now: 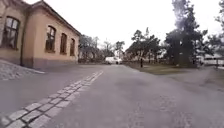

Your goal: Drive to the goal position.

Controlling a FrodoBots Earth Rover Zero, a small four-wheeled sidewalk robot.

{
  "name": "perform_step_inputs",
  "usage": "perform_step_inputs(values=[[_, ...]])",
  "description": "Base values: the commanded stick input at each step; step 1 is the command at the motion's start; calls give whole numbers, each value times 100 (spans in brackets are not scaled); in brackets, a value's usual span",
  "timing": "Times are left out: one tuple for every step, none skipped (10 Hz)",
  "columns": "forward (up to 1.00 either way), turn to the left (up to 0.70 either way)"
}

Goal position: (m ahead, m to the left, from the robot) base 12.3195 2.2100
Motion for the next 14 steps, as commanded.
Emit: perform_step_inputs(values=[[100, 0], [100, 0], [100, 0], [100, 0], [100, 0], [100, 0], [100, 0], [100, 0], [100, 33], [100, 40], [100, 40], [100, 21], [100, 0], [100, 0]])
